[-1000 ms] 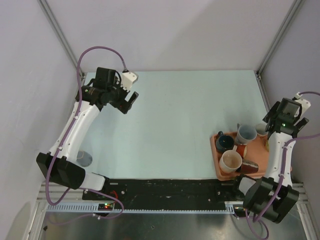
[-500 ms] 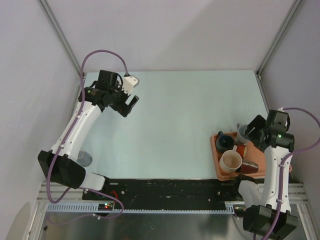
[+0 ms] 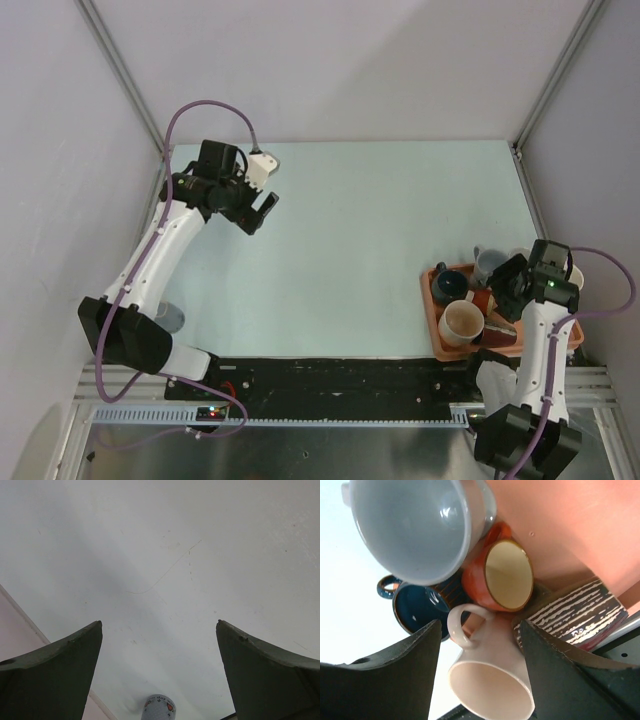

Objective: Turn the mug right side up

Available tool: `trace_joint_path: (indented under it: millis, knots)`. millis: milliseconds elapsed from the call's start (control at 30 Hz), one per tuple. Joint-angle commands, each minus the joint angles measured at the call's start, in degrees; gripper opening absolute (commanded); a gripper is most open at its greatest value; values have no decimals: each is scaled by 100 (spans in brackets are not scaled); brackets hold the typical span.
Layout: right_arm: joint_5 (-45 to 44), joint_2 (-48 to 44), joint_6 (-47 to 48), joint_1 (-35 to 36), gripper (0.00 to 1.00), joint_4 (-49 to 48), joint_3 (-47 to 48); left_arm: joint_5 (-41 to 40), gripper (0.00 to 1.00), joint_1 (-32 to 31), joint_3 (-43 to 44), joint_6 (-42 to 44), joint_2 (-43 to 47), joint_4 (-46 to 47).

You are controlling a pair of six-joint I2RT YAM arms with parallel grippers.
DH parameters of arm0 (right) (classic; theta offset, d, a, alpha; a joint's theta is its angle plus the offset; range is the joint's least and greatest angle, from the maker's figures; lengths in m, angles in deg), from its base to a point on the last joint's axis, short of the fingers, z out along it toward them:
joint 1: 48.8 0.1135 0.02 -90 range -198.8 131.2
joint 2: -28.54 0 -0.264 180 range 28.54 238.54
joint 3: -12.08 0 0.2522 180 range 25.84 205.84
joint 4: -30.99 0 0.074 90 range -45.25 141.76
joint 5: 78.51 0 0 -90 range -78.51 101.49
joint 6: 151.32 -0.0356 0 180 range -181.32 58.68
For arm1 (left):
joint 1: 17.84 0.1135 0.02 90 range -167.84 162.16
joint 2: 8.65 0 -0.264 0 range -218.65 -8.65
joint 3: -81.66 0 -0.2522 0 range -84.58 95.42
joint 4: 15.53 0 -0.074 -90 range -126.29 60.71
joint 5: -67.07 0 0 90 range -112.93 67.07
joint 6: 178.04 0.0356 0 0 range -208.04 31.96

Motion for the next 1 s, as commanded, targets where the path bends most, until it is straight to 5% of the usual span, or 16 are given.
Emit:
trace_joint_path:
  millis: [0,433,833,967]
  knots:
    - [-182,104,-234,-129,69,-500,-100,97,98,25,107,82,85,13]
    - [669,734,-377,-309,67,-1096,-535,48,98,33,155,99,122,-16]
    - [612,619,-373,-512,8,-1127,-683,74,98,42,221,109,55,-52]
    - [353,478,-336,-519,0,-975,-652,73,98,43,227,124,46,-61]
